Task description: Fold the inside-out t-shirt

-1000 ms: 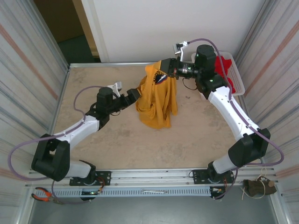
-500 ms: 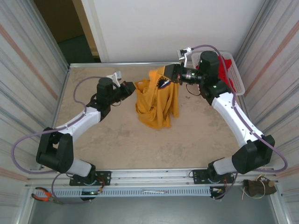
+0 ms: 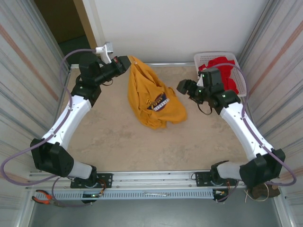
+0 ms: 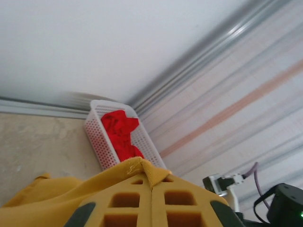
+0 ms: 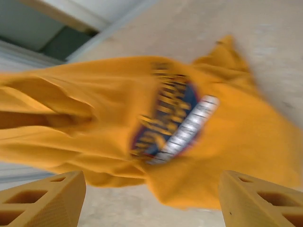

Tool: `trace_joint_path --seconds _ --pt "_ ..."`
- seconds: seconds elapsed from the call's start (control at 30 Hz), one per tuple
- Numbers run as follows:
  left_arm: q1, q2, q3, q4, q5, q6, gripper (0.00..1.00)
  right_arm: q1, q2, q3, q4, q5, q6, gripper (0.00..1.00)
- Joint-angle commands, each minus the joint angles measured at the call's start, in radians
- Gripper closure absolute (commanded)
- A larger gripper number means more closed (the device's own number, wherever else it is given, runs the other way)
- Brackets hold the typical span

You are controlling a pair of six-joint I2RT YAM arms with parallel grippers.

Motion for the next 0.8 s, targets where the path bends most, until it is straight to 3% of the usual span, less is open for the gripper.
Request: trace_joint_path --seconds 0.0,0.27,0.6,0.7,0.73,0.77 --pt "0.002 0.008 0.019 -0.026 0.103 0.043 1.00 0.065 -0.042 0.058 -0.098 0.210 -0.110 0.26" --pt "-0.008 -0.040 -0.038 -0.033 0.130 0.053 1.00 0.280 0.162 0.275 -0.093 0.344 -0.326 0.13" --pt "-0.014 -0.112 -0.036 -0.052 0.140 0.037 1.00 0.274 0.467 0.491 -0.122 0.311 -0.379 0.15" --pt "-0.014 -0.134 -0.035 -0.054 0.142 0.028 1.00 0.242 0.553 0.536 -0.132 0.262 -0.375 0.25" --pt "-0.014 -0.142 -0.035 -0.058 0.138 0.026 1.00 0.232 0.578 0.548 -0.137 0.246 -0.372 0.39" --pt "-0.011 -0.149 -0.035 -0.065 0.135 0.031 1.00 0.218 0.602 0.566 -0.148 0.237 -0.372 0.60"
